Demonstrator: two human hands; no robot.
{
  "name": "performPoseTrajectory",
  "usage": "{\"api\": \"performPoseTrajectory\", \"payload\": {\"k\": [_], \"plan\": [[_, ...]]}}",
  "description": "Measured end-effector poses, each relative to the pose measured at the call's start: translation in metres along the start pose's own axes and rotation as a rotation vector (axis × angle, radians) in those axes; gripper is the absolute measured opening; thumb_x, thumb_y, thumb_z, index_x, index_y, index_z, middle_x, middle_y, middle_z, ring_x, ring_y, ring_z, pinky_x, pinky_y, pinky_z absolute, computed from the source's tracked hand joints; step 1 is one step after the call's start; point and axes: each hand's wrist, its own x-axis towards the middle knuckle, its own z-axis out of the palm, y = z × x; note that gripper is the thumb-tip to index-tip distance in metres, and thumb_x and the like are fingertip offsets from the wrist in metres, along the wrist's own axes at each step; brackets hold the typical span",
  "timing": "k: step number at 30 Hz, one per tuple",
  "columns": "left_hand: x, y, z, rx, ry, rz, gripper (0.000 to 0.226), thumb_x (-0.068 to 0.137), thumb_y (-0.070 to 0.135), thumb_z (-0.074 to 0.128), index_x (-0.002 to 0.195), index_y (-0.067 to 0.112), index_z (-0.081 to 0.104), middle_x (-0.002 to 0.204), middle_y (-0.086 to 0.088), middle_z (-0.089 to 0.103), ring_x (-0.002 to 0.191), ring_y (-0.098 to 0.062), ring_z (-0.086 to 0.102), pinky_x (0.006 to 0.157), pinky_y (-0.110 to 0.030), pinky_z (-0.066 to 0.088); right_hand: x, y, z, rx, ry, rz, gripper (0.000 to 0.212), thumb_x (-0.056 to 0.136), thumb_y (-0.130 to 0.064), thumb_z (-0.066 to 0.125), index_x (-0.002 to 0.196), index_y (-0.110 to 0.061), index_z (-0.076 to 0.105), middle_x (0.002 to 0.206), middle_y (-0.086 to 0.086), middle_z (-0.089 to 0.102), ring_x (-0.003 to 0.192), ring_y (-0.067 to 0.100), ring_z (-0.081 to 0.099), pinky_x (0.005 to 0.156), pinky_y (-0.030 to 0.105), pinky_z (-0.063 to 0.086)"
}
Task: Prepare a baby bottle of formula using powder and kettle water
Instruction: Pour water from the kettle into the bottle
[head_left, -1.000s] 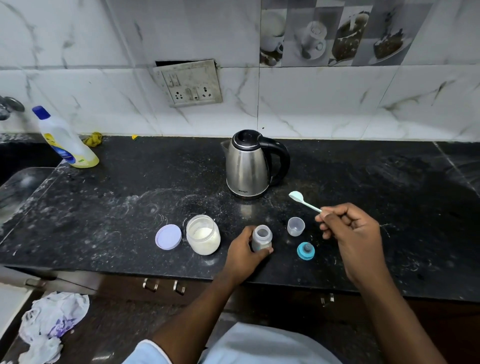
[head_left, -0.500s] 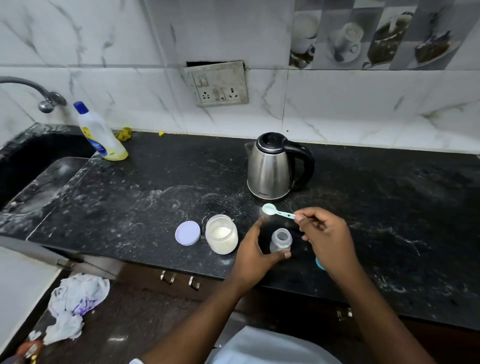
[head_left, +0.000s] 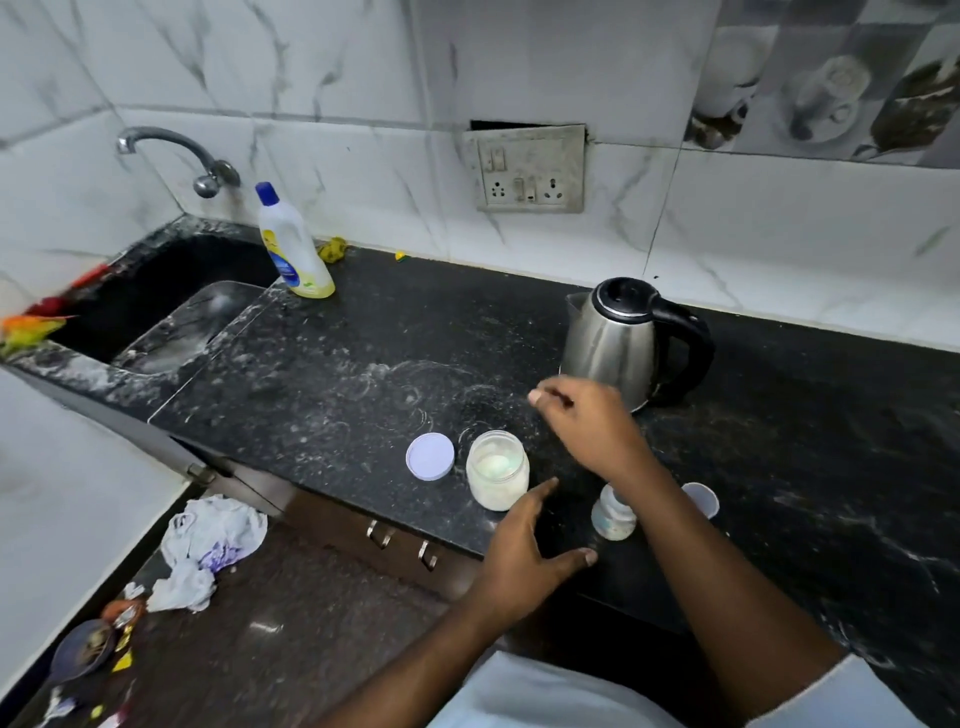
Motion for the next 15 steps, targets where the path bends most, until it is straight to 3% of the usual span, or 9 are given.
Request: {"api": "performPoseTrajectory", "payload": {"k": [4, 6, 8, 9, 11, 13, 15], "plan": [[0.013, 0.008, 0.008, 0.047, -0.099, 0.026, 0.110, 0.071, 0.049, 0.090, 0.162, 0.024, 0.034, 0.163, 0.014, 0.042, 0.149, 0.006, 0.037, 0.125, -0.025, 0.031, 0.048, 0.043, -0.048, 0.028, 0.465, 0.067, 0.039, 0.098, -0.039, 0.058, 0.116, -0.008, 0.074, 0.104, 0.016, 0.072, 0.096, 0.033, 0.064, 0.091, 0.047, 0.052], [0.024, 0.013, 0.017, 0.079, -0.149, 0.037, 0.117, 0.071, 0.047, 0.092, 0.165, 0.025, 0.026, 0.167, 0.015, 0.033, 0.153, 0.005, 0.029, 0.126, -0.021, 0.025, 0.066, 0.062, -0.069, 0.027, 0.571, 0.180, 0.040, 0.100, -0.043, 0.056, 0.121, -0.012, 0.071, 0.122, 0.013, 0.069, 0.117, 0.036, 0.059, 0.105, 0.048, 0.043], [0.034, 0.017, 0.029, 0.096, -0.180, 0.054, 0.120, 0.072, 0.040, 0.094, 0.166, 0.024, 0.022, 0.168, 0.017, 0.027, 0.154, 0.006, 0.024, 0.123, -0.012, 0.020, 0.078, 0.078, -0.087, -0.002, 0.609, 0.277, 0.037, 0.104, -0.045, 0.052, 0.120, -0.016, 0.069, 0.130, 0.009, 0.065, 0.127, 0.034, 0.052, 0.108, 0.048, 0.033], [0.039, 0.018, 0.035, 0.091, -0.188, 0.058, 0.120, 0.073, 0.037, 0.095, 0.166, 0.023, 0.021, 0.167, 0.018, 0.026, 0.153, 0.007, 0.023, 0.119, -0.006, 0.019, 0.083, 0.088, -0.093, -0.005, 0.610, 0.304, 0.039, 0.106, -0.047, 0.049, 0.115, -0.015, 0.070, 0.126, 0.010, 0.067, 0.125, 0.035, 0.054, 0.106, 0.048, 0.035], [0.048, 0.018, 0.044, 0.072, -0.201, 0.047, 0.120, 0.072, 0.036, 0.096, 0.166, 0.024, 0.023, 0.164, 0.021, 0.029, 0.149, 0.009, 0.027, 0.114, -0.001, 0.019, 0.090, 0.103, -0.100, 0.098, 0.583, 0.315, 0.050, 0.106, -0.053, 0.041, 0.094, -0.014, 0.070, 0.099, 0.011, 0.071, 0.100, 0.033, 0.064, 0.091, 0.044, 0.045], [0.054, 0.016, 0.051, 0.055, -0.196, 0.014, 0.113, 0.069, 0.042, 0.095, 0.162, 0.029, 0.032, 0.160, 0.021, 0.042, 0.144, 0.008, 0.040, 0.118, -0.010, 0.030, 0.090, 0.112, -0.098, 0.277, 0.528, 0.325, 0.054, 0.107, -0.056, 0.041, 0.072, -0.019, 0.060, 0.070, 0.003, 0.061, 0.071, 0.024, 0.058, 0.071, 0.037, 0.044], [0.056, 0.014, 0.055, 0.070, -0.181, -0.014, 0.094, 0.068, 0.045, 0.094, 0.150, 0.033, 0.049, 0.142, 0.021, 0.061, 0.130, 0.007, 0.056, 0.114, -0.024, 0.044, 0.087, 0.117, -0.093, 0.359, 0.513, 0.320, 0.055, 0.107, -0.054, 0.044, 0.065, -0.019, 0.046, 0.062, 0.005, 0.048, 0.058, 0.019, 0.049, 0.057, 0.028, 0.040]]}}
